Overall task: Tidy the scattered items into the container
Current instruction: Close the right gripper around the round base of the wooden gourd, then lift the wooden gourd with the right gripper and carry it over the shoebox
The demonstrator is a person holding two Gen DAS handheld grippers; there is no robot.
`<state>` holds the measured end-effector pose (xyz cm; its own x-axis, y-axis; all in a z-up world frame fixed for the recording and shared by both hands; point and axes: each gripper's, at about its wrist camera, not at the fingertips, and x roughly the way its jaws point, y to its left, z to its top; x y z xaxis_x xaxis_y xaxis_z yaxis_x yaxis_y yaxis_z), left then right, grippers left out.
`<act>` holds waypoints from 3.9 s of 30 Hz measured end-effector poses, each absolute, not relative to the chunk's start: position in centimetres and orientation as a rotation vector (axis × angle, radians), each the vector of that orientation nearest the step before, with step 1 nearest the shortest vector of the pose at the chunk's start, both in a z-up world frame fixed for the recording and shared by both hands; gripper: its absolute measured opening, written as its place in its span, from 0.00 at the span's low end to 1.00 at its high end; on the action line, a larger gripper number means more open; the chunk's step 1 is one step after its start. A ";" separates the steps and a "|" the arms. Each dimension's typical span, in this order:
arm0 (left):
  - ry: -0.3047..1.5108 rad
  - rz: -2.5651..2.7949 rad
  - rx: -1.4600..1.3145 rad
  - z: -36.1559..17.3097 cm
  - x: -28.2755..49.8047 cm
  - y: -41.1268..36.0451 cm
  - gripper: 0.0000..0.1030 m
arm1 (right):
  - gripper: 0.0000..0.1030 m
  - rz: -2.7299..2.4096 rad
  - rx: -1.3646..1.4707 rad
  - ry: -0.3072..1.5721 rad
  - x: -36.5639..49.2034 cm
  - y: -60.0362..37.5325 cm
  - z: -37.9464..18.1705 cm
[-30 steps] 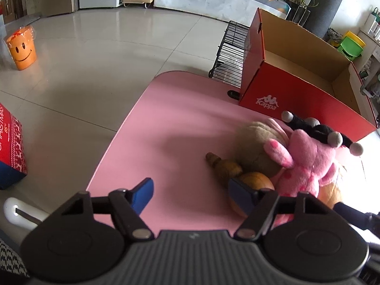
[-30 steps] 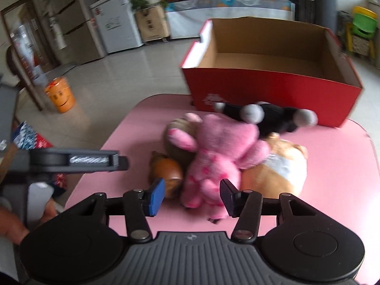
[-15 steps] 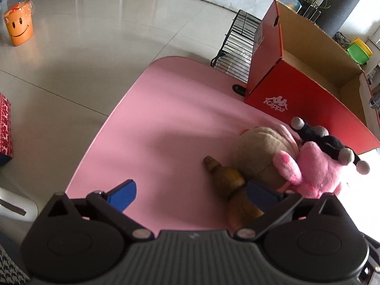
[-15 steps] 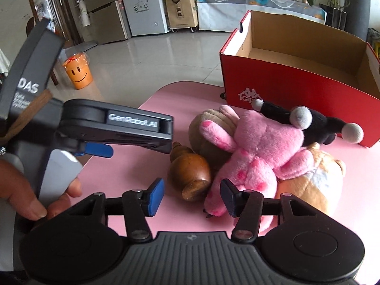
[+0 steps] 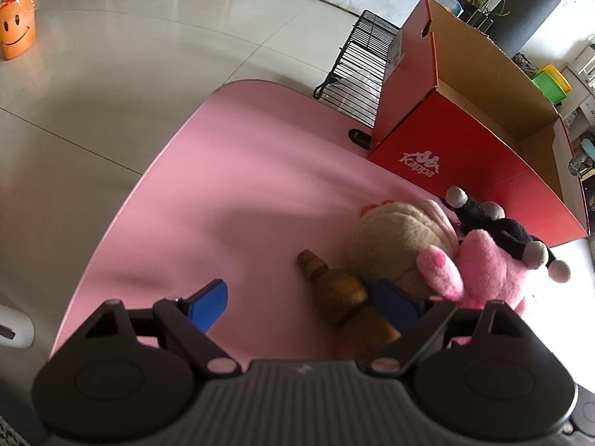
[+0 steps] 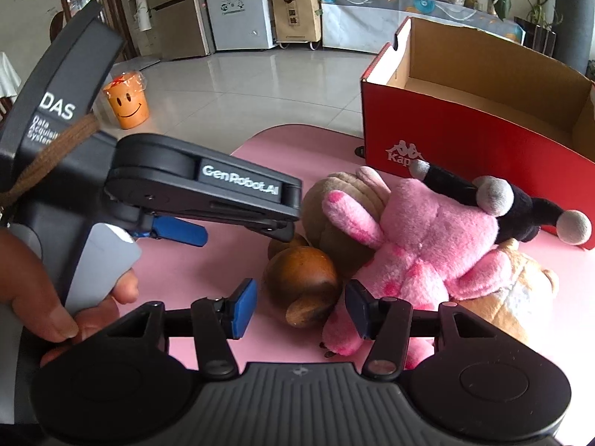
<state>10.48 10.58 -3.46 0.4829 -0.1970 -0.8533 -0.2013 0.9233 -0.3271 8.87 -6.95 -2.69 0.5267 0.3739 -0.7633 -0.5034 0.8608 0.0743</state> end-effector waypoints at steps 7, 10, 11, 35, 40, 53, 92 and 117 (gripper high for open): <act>1.077 -0.024 -0.437 -4.0 10.9 10.4 0.86 | 0.52 0.532 -0.169 0.875 9.2 -6.5 -3.2; 1.072 -0.033 -0.435 -4.1 11.0 10.3 0.83 | 0.52 0.527 -0.174 0.865 9.2 -6.4 -3.3; 1.069 -0.040 -0.432 -4.1 11.1 10.2 0.81 | 0.52 0.525 -0.172 0.863 9.2 -6.4 -3.3; 1.064 -0.085 -0.438 -5.0 10.2 9.6 0.70 | 0.56 0.553 -0.150 0.899 8.5 -6.9 -4.2; 1.070 -0.106 -0.427 -4.9 10.0 9.4 0.69 | 0.56 0.566 -0.155 0.912 8.3 -6.9 -4.3; 1.104 -0.238 -0.439 -5.2 10.1 8.1 0.69 | 0.56 0.599 -0.217 0.897 7.2 -7.0 -4.3; 1.050 -0.236 -0.463 -1.7 9.8 7.7 0.65 | 0.56 0.592 -0.205 0.816 6.6 -8.1 -0.5; 0.939 -0.271 -0.399 5.8 11.2 4.6 0.65 | 0.56 0.554 -0.220 0.717 8.6 -10.4 5.9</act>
<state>11.24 4.60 5.83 0.5654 -0.3940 -0.7246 0.0532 0.8941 -0.4446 8.63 -10.38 5.89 0.6180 0.4042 -0.6743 -0.5508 0.8346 -0.0045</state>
